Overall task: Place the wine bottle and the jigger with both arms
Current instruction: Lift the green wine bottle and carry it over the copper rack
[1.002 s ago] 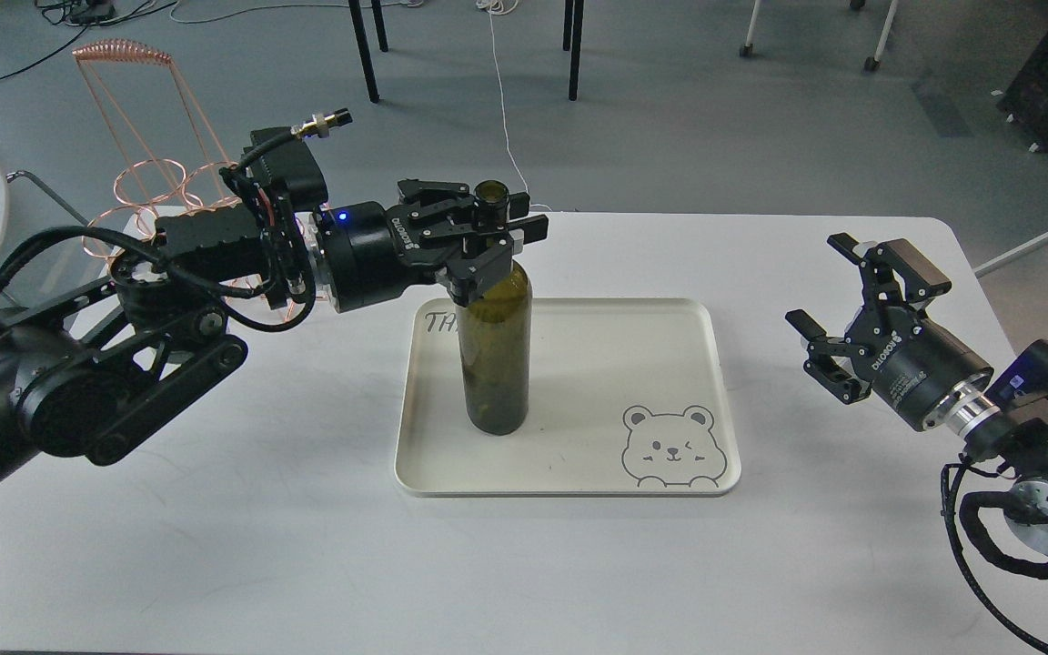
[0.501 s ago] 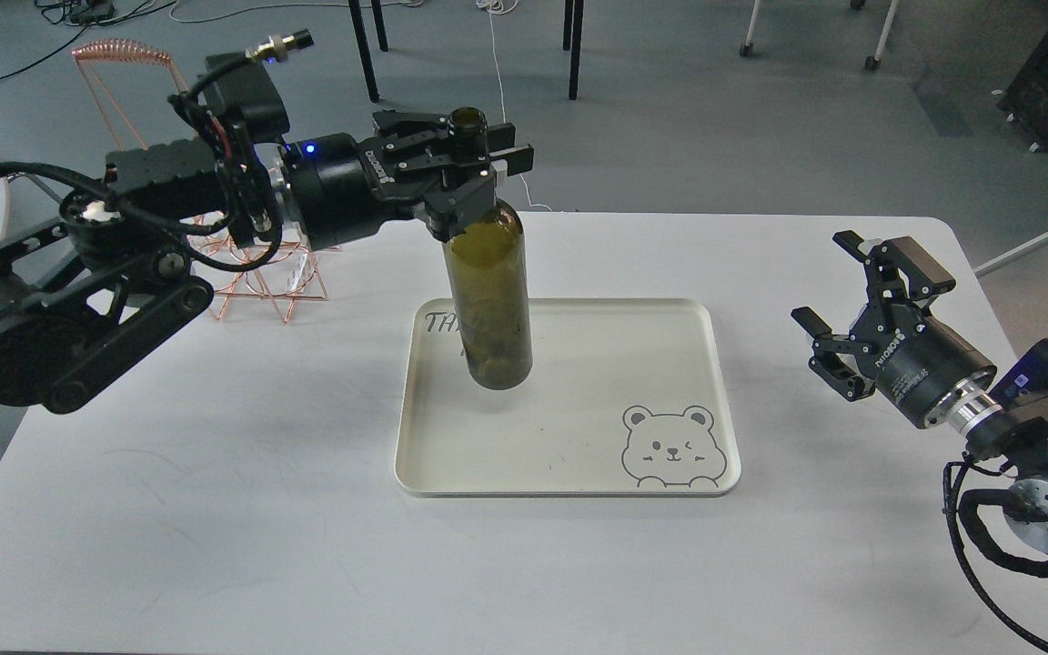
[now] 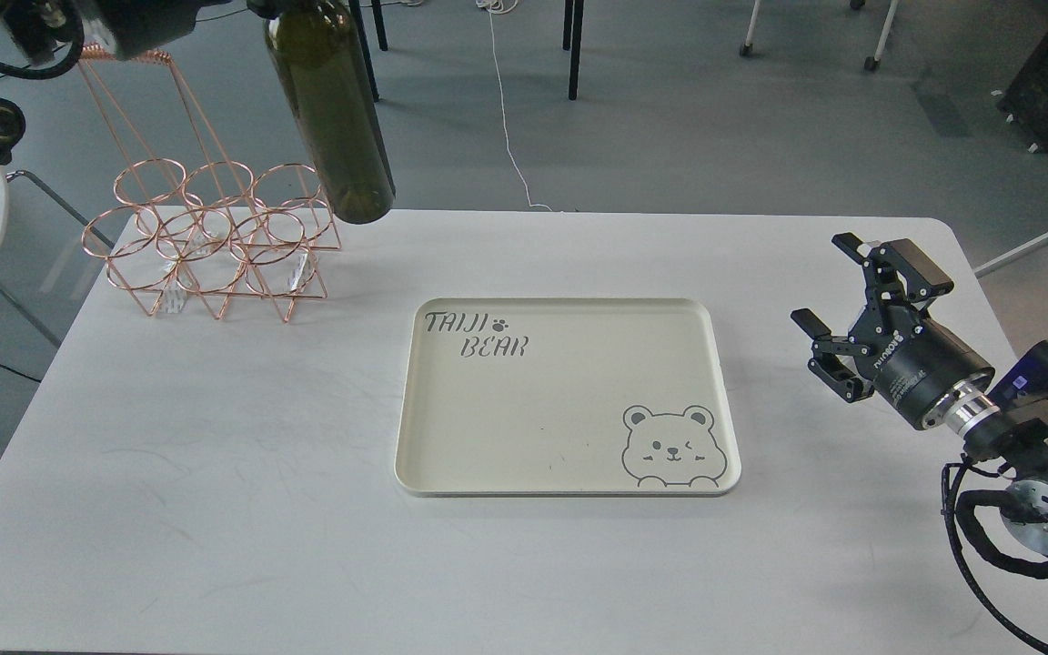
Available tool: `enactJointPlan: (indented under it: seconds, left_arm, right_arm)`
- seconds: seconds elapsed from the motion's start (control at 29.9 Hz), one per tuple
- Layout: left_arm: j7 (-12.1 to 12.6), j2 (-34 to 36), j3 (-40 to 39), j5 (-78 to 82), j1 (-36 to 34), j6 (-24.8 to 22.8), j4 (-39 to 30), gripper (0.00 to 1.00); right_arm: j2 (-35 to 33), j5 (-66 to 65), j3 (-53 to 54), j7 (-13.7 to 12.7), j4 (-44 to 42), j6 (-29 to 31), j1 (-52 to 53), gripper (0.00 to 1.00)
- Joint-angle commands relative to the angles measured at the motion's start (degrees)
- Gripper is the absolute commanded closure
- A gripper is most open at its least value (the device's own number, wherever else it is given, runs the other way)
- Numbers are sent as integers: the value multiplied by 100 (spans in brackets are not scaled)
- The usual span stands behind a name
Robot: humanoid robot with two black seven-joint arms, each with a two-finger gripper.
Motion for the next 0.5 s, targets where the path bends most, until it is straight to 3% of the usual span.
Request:
enactJointPlan:
  seconds: [0.0,0.17,0.47]
  left_arm:
    - [-1,144,96,26,57,111,238,91]
    - [-1,144,588,0,30,445,617,91]
    - [-1,118,694,26,101,463,740,91]
  right_arm:
    - [10,-8,0,0,-2,1,-8,1]
    - [10,-17,0,0,-2,1,-8,1]
    - [10,-17,9,0,-2,-8,-9,1]
